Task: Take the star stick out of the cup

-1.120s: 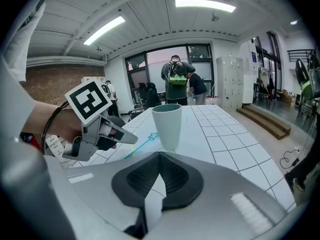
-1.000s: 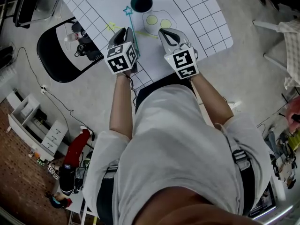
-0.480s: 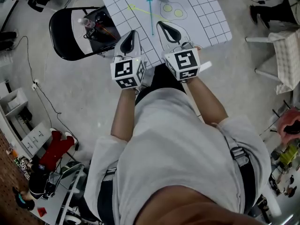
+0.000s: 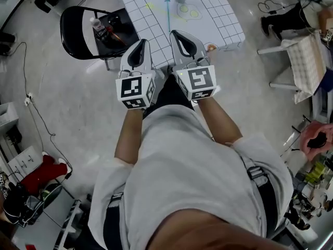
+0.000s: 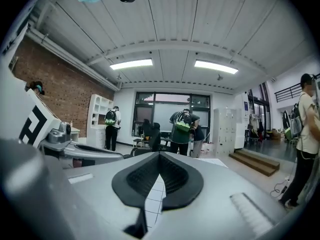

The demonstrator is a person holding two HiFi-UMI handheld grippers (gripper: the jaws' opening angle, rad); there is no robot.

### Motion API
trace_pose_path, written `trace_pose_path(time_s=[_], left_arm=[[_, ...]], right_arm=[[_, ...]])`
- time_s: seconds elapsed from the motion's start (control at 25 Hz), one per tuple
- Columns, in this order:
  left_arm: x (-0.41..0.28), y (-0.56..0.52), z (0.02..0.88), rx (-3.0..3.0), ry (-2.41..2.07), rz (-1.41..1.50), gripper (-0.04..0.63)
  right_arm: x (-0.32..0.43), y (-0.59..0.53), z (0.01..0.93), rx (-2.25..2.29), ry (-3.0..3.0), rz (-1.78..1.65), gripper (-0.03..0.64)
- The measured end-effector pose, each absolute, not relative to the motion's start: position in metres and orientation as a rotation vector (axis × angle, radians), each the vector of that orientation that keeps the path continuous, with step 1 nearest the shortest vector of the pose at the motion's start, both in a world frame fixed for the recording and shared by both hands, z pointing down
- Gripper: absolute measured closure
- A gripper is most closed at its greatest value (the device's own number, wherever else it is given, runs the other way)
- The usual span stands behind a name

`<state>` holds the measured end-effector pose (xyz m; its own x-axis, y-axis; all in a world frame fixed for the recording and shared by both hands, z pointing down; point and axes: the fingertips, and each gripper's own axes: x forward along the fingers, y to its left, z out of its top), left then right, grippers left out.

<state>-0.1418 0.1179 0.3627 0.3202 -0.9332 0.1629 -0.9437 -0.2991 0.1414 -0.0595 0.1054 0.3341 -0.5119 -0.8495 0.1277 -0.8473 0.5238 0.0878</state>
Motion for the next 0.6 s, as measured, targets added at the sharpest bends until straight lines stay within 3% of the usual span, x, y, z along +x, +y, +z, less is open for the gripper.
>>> trace_pose_path(time_s=[0.6], left_arm=[[-0.118,0.15,0.345,2.476,-1.555,0.04,0.592]], right_arm=[[-0.047,0.145,0.326,1.507,-2.512,-0.038,0.617]])
